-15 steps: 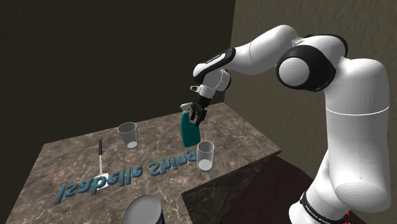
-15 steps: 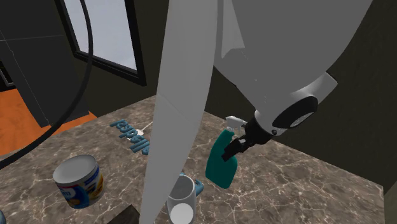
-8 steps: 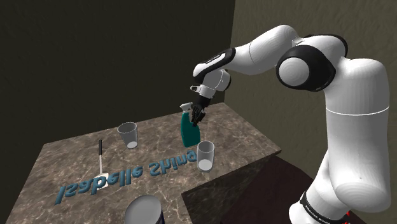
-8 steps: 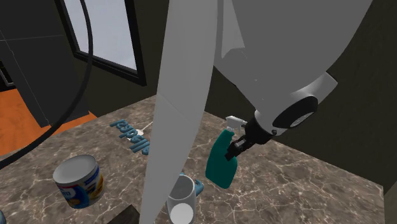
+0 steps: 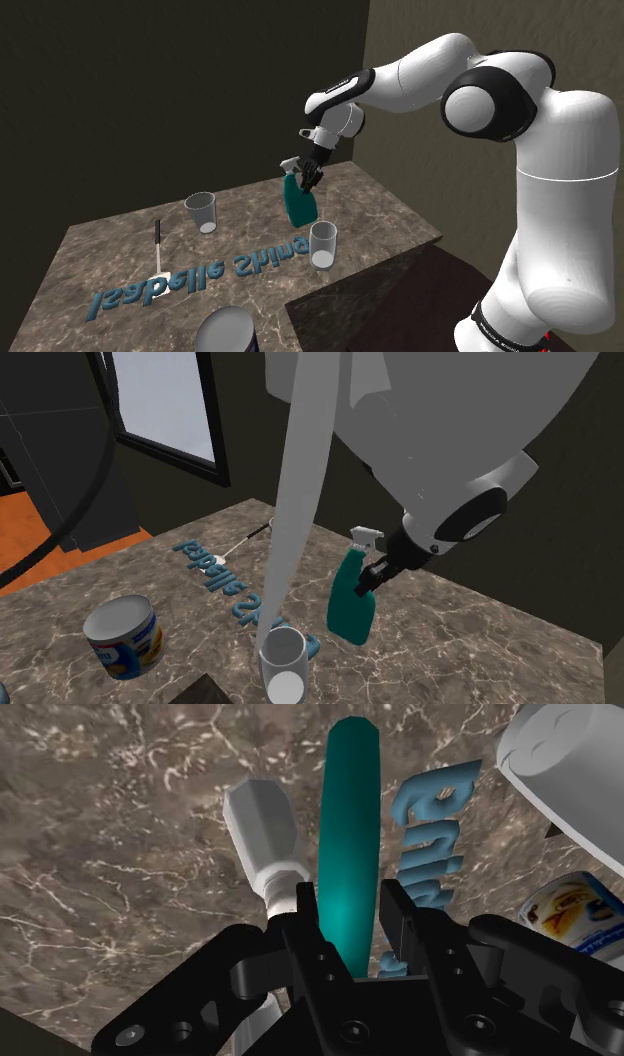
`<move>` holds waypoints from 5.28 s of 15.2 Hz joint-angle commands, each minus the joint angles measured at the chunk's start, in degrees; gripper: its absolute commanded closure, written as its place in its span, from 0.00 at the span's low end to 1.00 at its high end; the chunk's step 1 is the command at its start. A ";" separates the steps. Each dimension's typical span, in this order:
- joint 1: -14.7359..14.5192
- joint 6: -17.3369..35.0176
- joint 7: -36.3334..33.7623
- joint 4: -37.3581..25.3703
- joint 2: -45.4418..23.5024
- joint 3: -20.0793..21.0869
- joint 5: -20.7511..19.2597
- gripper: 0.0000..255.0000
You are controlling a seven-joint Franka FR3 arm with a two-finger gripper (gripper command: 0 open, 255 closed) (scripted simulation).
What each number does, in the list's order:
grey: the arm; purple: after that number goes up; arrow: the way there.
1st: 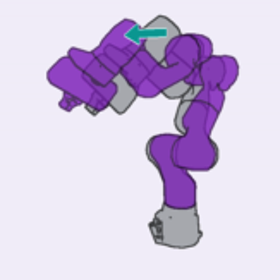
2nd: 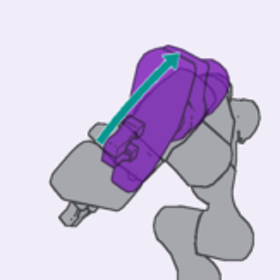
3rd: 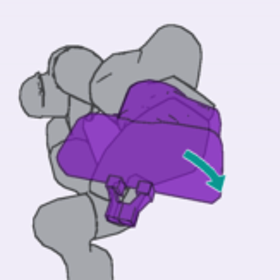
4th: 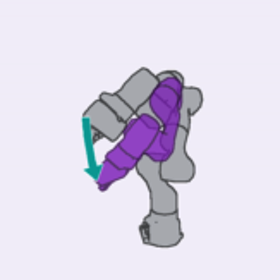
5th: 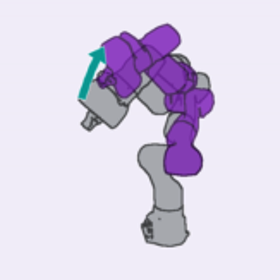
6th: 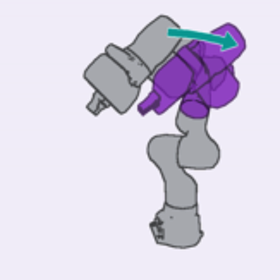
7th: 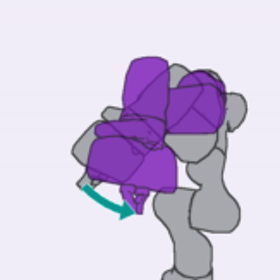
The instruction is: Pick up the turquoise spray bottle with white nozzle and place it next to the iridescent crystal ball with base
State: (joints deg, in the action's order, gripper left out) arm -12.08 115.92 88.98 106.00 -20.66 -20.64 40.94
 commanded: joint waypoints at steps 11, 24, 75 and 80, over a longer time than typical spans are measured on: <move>-0.37 -5.88 -4.81 -3.55 4.03 -1.00 -3.35 1.00; -0.29 -13.06 -9.58 -9.36 6.92 -1.67 -5.92 1.00; -7.65 -28.98 -33.11 -24.77 17.75 2.45 -11.02 1.00; -11.73 -23.63 -39.15 -17.94 23.01 6.40 -13.17 1.00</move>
State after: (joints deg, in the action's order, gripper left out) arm -22.90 90.93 51.24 86.23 0.99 -15.17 28.29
